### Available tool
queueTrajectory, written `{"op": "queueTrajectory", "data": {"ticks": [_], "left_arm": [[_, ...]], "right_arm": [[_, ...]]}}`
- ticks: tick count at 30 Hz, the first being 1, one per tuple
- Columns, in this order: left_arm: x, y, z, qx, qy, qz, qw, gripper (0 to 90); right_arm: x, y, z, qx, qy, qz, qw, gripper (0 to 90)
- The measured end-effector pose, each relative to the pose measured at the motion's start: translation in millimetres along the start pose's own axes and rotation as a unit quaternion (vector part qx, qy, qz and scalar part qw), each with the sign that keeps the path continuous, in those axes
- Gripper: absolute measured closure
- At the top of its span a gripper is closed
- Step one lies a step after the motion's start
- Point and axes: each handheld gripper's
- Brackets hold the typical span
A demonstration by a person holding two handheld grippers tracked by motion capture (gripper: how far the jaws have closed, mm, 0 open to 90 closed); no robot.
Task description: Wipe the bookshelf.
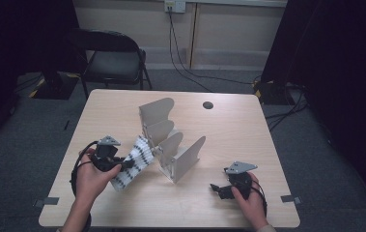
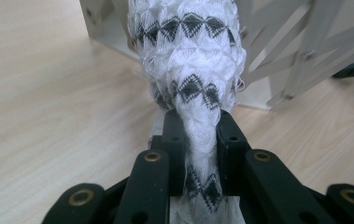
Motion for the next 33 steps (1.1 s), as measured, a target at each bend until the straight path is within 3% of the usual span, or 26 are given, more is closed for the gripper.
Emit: {"op": "queueTrajectory", "data": {"ticks": [5,12,33], "left_arm": [[-8.2,-14.0,-15.1,-0.022,0.014,0.013,0.9996,77.7],[-8.1,-0.7,-32.5,-0.022,0.022,0.002,0.9995,77.4],[4.7,31.6,-13.2,0.0,-0.005,0.001,1.0,77.6]], "right_arm": [[-0.1,0.0,0.0,0.0,0.0,0.0,1.0,14.0],[-0.1,0.0,0.0,0.0,-0.001,0.0,1.0,14.0],[0.0,0.0,0.0,0.0,0.0,0.0,1.0,14.0]]}}
Point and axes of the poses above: each handheld gripper's, and its own axes: y roughly forward along the jaws, z roughly out of its underside, x roughly to its left, and after that the axes turned 3 degrees about -y, right-handed
